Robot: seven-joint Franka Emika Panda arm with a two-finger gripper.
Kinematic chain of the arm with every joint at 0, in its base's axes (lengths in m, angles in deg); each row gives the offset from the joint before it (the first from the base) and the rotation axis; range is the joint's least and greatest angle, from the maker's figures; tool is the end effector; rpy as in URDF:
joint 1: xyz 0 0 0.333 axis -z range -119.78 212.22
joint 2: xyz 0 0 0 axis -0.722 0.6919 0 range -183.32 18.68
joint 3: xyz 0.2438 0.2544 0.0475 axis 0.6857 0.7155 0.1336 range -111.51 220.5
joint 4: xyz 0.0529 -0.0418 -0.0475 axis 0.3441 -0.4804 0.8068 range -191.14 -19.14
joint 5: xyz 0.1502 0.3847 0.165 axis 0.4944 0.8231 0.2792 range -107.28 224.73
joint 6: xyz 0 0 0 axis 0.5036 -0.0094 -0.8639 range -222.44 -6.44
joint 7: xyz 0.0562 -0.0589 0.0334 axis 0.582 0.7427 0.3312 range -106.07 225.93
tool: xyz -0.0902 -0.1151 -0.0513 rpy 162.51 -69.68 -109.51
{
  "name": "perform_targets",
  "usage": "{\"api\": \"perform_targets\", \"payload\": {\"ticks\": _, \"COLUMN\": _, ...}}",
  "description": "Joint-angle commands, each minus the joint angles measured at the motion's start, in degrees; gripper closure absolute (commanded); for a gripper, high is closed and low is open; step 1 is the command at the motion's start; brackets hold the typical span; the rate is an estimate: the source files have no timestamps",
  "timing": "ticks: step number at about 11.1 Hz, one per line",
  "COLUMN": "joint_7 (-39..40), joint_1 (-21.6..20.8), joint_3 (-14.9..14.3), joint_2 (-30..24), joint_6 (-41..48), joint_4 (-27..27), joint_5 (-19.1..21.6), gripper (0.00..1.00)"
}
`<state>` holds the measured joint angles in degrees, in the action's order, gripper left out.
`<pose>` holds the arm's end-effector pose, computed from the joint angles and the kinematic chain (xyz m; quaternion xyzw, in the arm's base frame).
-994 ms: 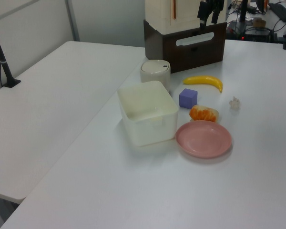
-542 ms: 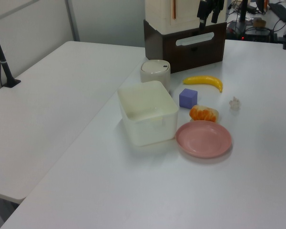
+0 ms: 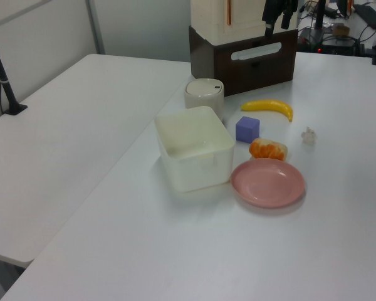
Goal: Put the bread on the table
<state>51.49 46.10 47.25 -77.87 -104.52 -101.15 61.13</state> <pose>0.6487 -0.0719 0.6167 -0.9889 0.1361 -0.0578 0.0167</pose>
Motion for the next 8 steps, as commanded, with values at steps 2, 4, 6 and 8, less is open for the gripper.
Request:
{"api": "perform_targets", "payload": {"ticks": 2, "joint_7": -1.2, "joint_1": -1.6, "joint_3": -1.4, "joint_2": -2.0, "joint_6": 2.2, "joint_4": -2.3, "joint_5": 0.5, "gripper": 0.00}}
{"api": "perform_targets", "payload": {"ticks": 4, "joint_7": -0.4, "joint_1": -1.6, "joint_3": -1.3, "joint_2": -2.0, "joint_6": 3.7, "joint_4": -2.7, "joint_5": 0.1, "gripper": 0.00}}
{"api": "perform_targets", "payload": {"ticks": 6, "joint_7": 2.7, "joint_1": -1.6, "joint_3": -1.3, "joint_2": -2.0, "joint_6": 4.4, "joint_4": -2.7, "joint_5": -0.5, "gripper": 0.00}}
{"api": "perform_targets", "payload": {"ticks": 8, "joint_7": 4.1, "joint_1": -1.6, "joint_3": -1.3, "joint_2": -2.0, "joint_6": 5.0, "joint_4": -2.7, "joint_5": -0.6, "gripper": 0.00}}
